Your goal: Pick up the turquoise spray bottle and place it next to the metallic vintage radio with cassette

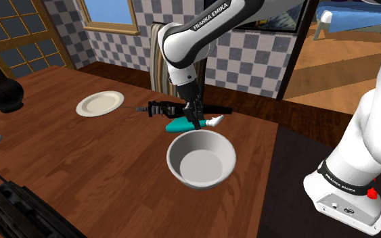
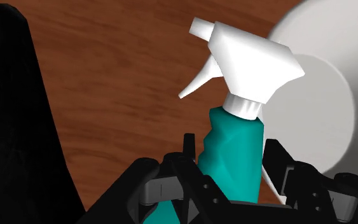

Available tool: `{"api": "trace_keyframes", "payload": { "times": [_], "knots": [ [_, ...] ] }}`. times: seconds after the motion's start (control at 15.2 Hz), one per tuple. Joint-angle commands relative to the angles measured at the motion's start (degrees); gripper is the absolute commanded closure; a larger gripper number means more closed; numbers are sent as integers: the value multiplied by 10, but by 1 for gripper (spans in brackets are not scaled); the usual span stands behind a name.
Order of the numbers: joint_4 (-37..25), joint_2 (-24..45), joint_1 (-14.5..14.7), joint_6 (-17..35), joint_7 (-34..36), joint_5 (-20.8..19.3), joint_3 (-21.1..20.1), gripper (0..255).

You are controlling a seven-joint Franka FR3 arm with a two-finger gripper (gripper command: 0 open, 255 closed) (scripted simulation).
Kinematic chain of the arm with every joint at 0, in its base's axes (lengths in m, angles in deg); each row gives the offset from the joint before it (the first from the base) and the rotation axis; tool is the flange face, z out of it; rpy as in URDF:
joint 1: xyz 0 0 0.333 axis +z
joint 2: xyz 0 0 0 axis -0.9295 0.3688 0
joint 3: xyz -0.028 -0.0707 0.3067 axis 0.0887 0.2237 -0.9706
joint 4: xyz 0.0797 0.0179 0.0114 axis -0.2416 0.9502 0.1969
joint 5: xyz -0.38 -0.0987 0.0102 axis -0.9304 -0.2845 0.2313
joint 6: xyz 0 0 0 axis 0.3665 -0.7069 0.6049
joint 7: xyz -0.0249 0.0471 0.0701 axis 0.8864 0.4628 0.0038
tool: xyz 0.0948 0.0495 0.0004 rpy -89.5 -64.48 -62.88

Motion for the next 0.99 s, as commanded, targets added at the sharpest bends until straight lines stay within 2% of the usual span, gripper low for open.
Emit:
{"api": "trace_keyframes", "payload": {
  "times": [0.0,0.92],
  "knots": [
    [0,1,0,1,0,0,0,255],
    [-57,-41,-2,-97,11,1,0,255]
  ]
}}
